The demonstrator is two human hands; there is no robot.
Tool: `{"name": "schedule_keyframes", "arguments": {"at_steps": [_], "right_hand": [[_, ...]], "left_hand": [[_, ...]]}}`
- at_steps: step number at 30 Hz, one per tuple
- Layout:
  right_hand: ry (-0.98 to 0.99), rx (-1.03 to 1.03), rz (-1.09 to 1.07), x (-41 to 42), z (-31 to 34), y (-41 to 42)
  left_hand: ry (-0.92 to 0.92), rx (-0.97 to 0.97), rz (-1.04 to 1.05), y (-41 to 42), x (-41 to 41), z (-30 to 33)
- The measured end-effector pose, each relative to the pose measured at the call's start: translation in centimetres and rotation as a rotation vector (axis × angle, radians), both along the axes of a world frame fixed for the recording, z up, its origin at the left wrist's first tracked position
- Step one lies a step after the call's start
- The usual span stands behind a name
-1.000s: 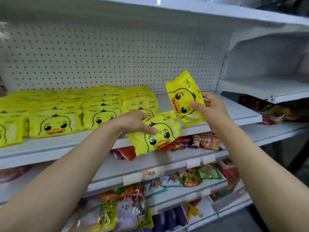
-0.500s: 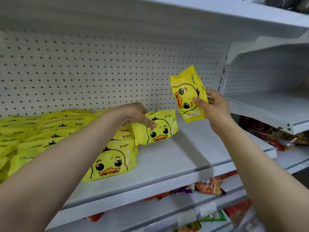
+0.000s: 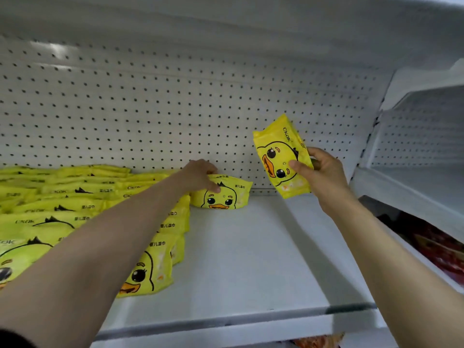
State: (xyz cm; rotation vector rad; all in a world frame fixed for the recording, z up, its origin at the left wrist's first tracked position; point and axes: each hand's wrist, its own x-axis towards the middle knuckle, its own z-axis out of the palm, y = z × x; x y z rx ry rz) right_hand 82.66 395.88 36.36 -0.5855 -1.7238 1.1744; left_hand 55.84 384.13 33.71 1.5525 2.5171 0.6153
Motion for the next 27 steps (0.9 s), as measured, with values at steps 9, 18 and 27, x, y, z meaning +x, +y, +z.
{"name": "schedule_keyframes", "arguments": {"at_steps": [9,18,27], "right_hand": [[-0.015,0.001,0.060,-0.9,-1.3,2.3],[-0.018,-0.001,0.100,-2.0,-1.7,2.7],[-0.012,-0.002,0.108,-1.8,-2.2,3.1]], "left_hand": [[0.069,0.037,0.069,1.1,-2.0,-1.3],[0.200,0.036,0.111,1.9,-2.0,-1.0],[0.279,0.087,0.088,2.5,-2.3,-1.0]]}}
